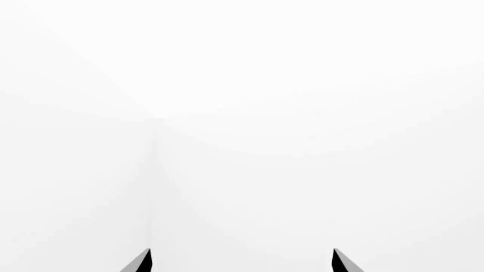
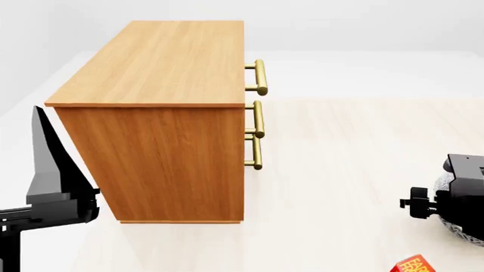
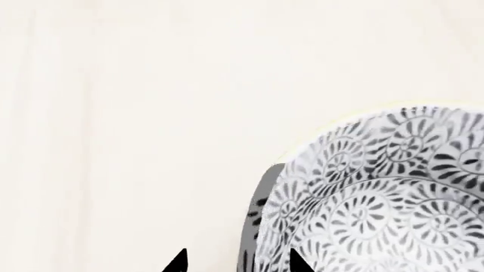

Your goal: Close the top drawer of the cabinet and put the bowl on top of it.

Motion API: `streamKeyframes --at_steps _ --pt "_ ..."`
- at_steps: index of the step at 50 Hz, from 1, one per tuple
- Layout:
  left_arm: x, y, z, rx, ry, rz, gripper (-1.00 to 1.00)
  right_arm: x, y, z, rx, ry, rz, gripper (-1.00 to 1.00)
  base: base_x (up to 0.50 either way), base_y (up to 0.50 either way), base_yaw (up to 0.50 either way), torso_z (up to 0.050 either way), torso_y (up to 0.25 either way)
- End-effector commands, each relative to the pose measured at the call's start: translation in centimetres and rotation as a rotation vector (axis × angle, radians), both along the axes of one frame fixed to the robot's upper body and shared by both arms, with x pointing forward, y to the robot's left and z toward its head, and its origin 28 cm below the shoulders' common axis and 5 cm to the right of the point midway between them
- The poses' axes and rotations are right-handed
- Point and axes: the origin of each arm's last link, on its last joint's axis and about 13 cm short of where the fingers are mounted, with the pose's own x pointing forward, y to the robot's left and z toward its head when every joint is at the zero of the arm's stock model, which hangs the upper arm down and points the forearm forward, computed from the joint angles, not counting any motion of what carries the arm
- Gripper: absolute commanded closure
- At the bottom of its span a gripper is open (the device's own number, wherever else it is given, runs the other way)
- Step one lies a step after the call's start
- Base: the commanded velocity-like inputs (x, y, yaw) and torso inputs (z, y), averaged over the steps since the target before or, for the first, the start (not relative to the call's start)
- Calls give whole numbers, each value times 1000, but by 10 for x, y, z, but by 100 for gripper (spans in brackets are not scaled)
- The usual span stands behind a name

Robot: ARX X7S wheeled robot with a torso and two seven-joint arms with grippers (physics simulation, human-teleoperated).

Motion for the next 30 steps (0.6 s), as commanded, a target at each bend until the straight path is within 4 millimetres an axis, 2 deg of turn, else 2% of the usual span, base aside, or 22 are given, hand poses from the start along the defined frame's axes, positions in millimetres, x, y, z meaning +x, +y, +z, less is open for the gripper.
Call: streamKeyframes --at_steps 1,6,10,16,23,29,30 --pt "0 0 0 0 2 -1 -100 -5 -10 -6 -177 -7 -57 100 0 0 0 0 0" --pt "0 0 0 -1 1 0 -100 2 -9 2 -307 -95 -63 100 0 0 0 0 0" --pt "0 0 1 0 1 0 -100 5 -9 11 -232 -143 -66 100 0 0 0 0 0" --pt "0 0 1 -1 0 0 -100 11 -4 29 -225 -176 -34 100 0 0 0 0 0" --pt "0 1 1 -1 0 3 -100 21 10 60 -235 -248 59 100 0 0 0 0 0" --pt "0 1 1 -2 0 4 -100 31 25 98 -256 -325 169 100 0 0 0 0 0" --pt "-1 1 1 -1 0 5 -100 33 29 109 -267 -345 190 100 0 0 0 0 0"
